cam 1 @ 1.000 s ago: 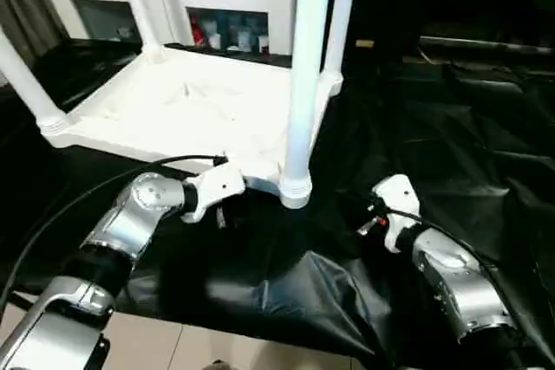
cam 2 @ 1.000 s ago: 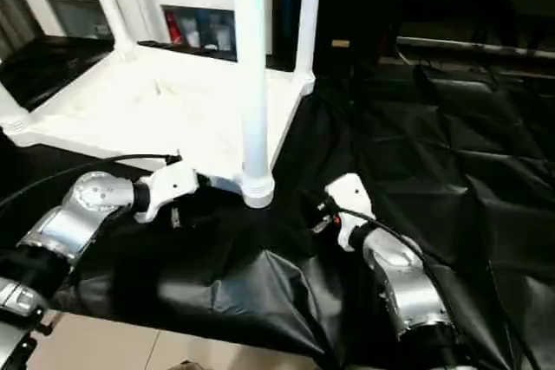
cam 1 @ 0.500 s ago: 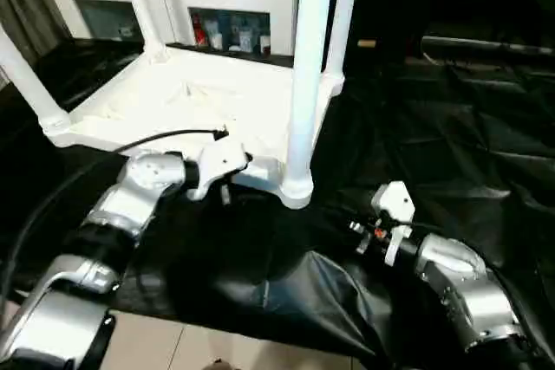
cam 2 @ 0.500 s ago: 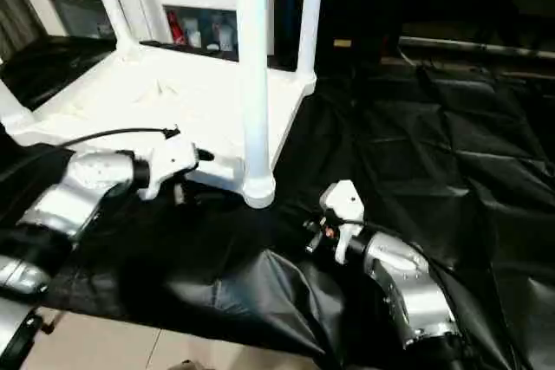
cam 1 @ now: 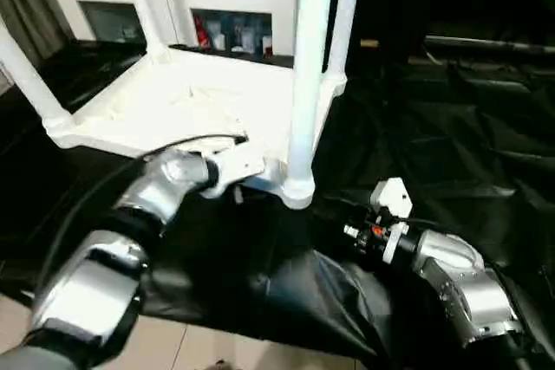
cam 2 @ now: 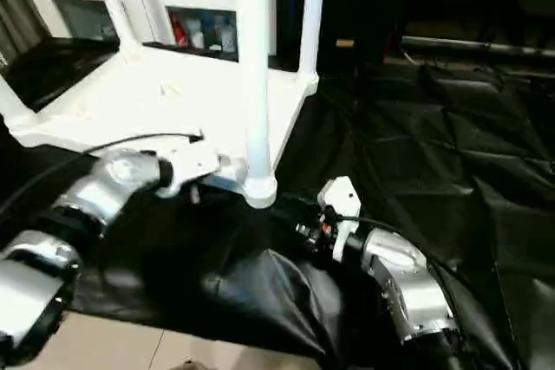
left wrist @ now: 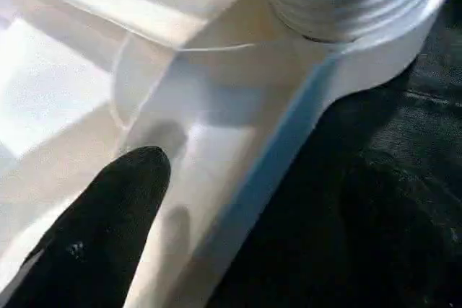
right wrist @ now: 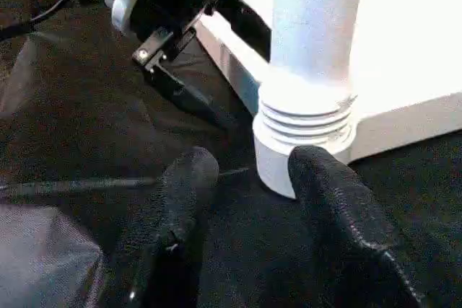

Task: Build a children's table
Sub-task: Rotate table base

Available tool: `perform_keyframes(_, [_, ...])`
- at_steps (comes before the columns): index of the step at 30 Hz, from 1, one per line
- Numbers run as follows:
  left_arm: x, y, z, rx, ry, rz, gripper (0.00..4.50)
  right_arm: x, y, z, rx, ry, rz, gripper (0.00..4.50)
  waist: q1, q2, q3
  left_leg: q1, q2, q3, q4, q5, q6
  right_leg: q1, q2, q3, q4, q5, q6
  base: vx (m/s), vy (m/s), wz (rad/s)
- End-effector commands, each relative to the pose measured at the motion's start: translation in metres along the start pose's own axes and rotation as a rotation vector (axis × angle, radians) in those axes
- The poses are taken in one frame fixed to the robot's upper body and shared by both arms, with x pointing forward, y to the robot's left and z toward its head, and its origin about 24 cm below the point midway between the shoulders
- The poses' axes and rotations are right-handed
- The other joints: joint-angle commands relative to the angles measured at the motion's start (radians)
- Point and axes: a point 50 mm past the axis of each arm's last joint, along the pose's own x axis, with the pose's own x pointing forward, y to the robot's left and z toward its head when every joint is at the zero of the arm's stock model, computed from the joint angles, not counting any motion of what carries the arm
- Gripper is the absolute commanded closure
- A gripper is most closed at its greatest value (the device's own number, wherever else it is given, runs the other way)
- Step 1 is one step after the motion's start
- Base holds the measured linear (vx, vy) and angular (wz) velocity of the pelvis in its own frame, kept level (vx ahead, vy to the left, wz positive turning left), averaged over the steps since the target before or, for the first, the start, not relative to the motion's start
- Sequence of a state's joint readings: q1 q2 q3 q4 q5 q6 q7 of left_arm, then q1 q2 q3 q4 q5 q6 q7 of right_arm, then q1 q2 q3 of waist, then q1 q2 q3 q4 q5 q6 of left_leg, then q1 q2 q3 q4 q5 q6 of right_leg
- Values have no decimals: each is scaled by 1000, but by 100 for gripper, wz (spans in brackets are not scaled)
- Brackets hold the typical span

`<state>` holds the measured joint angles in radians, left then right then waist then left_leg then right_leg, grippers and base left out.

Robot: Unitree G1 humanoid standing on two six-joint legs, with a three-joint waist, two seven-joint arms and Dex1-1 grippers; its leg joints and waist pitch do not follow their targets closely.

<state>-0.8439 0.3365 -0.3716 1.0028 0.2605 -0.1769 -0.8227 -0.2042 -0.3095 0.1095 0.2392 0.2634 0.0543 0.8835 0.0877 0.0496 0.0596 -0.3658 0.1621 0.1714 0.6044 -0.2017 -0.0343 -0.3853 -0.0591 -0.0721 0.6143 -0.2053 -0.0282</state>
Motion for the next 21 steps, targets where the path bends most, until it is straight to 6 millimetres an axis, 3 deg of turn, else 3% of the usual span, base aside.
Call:
perform_keyframes(1, [4,-1,1,0,19,-31,0,3,-2,5,-32,-9,0,220,1,1,-76,5,70,-30,-63,-116,80,59,-104,57,-67,-11,-257,0,0,0])
perform_keyframes(10, [8,-13,-12,-53,126,-185,0,1,-2,5,-42,6,11,140,3,2,-76,5,71,-30,-63,-114,87,60,-107,57,-69,-17,-259,0,0,0])
perform_keyframes(11, [6,-14,-15,-72,148,-227,0,0,-3,5,-45,6,9,135,3,-3,-74,4,68,-28,-64,-115,89,59,-106,57,-72,-32,-255,0,0,0])
perform_keyframes(13, [5,-15,-14,-77,143,-253,0,0,-3,5,-47,7,8,101,3,0,-74,2,70,-30,-64,-113,87,61,-109,57,-72,-50,-252,0,0,0])
perform_keyframes(15, [4,-15,-14,-84,135,-273,29,0,-3,5,-49,9,8,95,3,-1,-75,3,70,-30,-64,-108,92,60,-108,57,-72,-57,-251,0,0,0])
perform_keyframes(16, [3,-16,-13,-92,124,-296,36,0,-3,4,-53,12,9,90,3,-7,-75,2,71,-29,-65,-104,94,61,-109,57,-73,-56,-251,0,0,0])
perform_keyframes(21, [-9,-17,-9,-123,89,-426,80,0,-6,5,-70,17,5,41,4,1,-75,5,78,-29,-67,-91,101,54,-109,58,-64,-22,-274,0,0,0])
